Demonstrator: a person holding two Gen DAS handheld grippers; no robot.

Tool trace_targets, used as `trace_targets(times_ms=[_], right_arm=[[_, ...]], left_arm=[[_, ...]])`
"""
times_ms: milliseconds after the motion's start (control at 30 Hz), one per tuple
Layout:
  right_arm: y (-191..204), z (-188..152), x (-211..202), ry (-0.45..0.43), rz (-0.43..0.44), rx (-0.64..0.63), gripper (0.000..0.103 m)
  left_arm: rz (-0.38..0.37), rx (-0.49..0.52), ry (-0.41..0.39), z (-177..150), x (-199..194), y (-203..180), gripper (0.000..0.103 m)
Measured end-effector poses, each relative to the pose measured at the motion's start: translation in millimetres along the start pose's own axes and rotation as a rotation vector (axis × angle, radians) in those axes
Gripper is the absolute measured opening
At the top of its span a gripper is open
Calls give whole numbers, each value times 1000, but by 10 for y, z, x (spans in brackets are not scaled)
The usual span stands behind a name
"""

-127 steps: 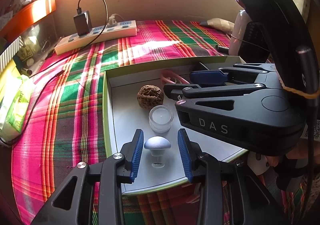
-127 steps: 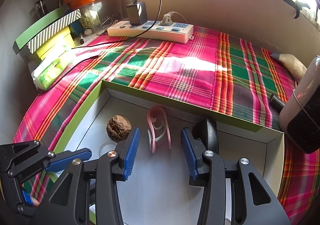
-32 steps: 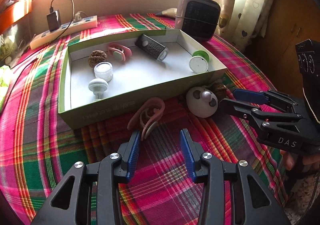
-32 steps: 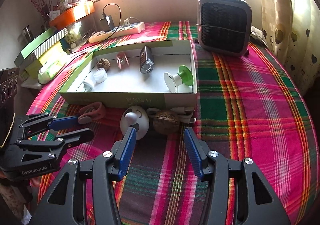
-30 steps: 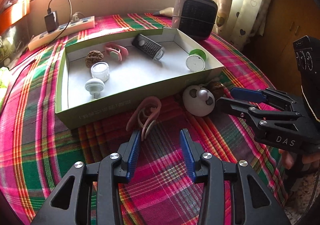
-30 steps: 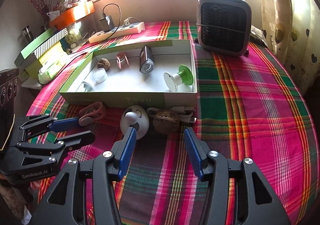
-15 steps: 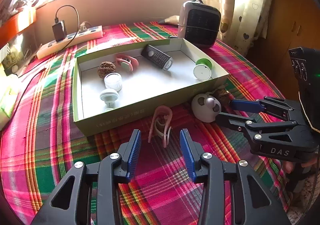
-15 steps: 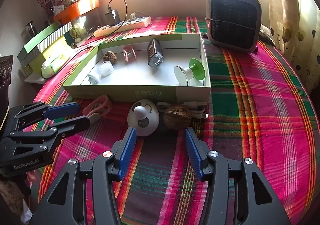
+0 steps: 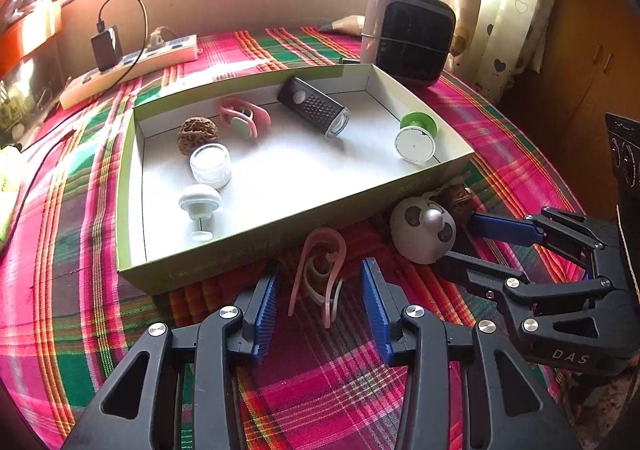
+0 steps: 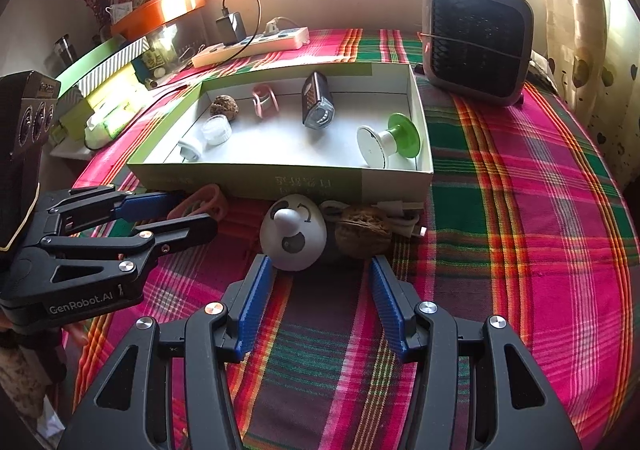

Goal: Organize objects
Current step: 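Close the left tool on the second pink plastic clip, then move the right tool to the brown walnut while the left tool holds the pink clip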

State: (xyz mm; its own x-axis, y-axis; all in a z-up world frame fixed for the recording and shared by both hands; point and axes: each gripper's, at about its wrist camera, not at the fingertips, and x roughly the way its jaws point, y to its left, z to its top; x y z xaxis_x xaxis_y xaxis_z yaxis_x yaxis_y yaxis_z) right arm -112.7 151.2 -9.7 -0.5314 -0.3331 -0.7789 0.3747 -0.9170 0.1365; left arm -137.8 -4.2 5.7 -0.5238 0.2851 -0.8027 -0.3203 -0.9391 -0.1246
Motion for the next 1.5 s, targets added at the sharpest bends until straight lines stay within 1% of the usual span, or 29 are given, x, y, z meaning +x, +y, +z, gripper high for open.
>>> trace_targets(times_ms=[267,433,700,800,900,1033,1233,1400,1500], right_arm=[[6,14,13,1,-6,-9,52],[12,17,18,3,-5,-10,55],[75,42,47,7,-3,-15,55],[113,46,47,10,9,-21,55],[142,44,54,12,15,-24,55],[182,39,56,12,21,-23,55],[244,36,60,16,48,-15,55],[301,50,61,0,44,-15,55],[315,83,109,7,39,-16,55]], left_arm=[[18,-6,-3,5,13,10,39],[35,-6,-7,-6,9,4,38],[39,-26,-12,-43,-27,63,27],[44,-35,-15,-71,-53,97,25],[39,-49,-20,-104,-85,140,25],[50,-64,-24,-149,-124,206,25],[51,-99,-33,-198,-166,322,25],[42,-100,-37,-211,-173,345,25],[35,-103,-38,-212,-175,358,25]])
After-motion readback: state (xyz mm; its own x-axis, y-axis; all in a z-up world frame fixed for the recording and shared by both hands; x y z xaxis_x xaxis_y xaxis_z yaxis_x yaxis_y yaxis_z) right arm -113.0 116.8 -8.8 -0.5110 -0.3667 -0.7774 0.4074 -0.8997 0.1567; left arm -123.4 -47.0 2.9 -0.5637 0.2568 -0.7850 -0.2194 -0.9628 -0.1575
